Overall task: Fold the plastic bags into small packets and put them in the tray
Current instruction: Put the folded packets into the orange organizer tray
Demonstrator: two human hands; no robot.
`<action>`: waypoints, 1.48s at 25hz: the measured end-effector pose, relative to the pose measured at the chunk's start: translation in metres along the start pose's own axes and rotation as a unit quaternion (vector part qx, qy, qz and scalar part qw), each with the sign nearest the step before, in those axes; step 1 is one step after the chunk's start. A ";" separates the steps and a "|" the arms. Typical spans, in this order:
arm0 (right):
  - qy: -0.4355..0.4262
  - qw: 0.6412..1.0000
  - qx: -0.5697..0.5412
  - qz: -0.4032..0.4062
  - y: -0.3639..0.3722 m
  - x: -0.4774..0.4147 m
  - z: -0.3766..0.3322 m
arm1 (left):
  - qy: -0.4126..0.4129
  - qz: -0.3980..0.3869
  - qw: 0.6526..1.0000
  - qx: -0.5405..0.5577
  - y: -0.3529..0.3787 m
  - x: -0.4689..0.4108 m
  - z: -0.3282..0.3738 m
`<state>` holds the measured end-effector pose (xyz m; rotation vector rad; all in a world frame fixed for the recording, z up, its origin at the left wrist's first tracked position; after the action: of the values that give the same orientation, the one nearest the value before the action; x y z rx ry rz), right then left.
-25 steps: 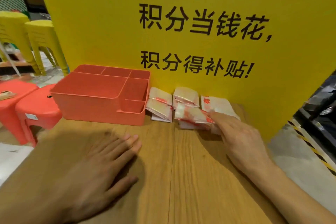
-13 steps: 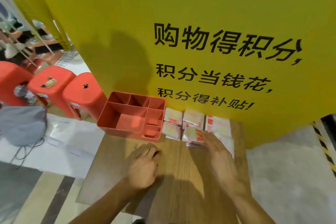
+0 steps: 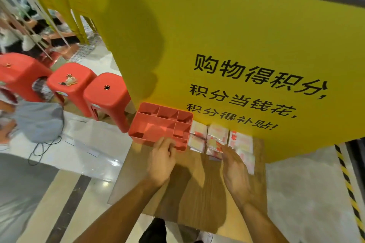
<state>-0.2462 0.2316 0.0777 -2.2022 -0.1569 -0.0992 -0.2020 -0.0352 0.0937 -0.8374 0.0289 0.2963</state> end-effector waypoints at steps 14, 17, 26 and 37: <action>-0.145 0.980 0.131 -0.032 0.131 -0.057 -0.167 | -0.243 -0.102 0.910 0.321 -0.046 -0.058 -0.155; -0.191 0.956 0.212 -0.063 0.170 -0.066 -0.204 | -0.260 -0.117 0.897 0.339 -0.049 -0.061 -0.163; -0.236 0.886 0.362 -0.166 0.200 -0.105 -0.237 | -0.267 -0.149 0.861 0.406 -0.049 -0.062 -0.175; -0.185 0.922 0.258 -0.221 0.211 -0.119 -0.224 | -0.243 -0.149 0.864 0.414 -0.045 -0.063 -0.183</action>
<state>-0.3361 -0.0821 0.0278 -1.6043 -0.8005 0.1042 -0.2331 -0.2138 0.0125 0.1144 -0.4207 0.1645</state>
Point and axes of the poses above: each hand's wrist, its own x-axis away from the middle knuckle, its own y-axis out of the palm, z = x × y, the point moved 5 cm from there along -x, towards the middle knuckle, and after that the axes turned 6 degrees about y, right-handed, at the moved point
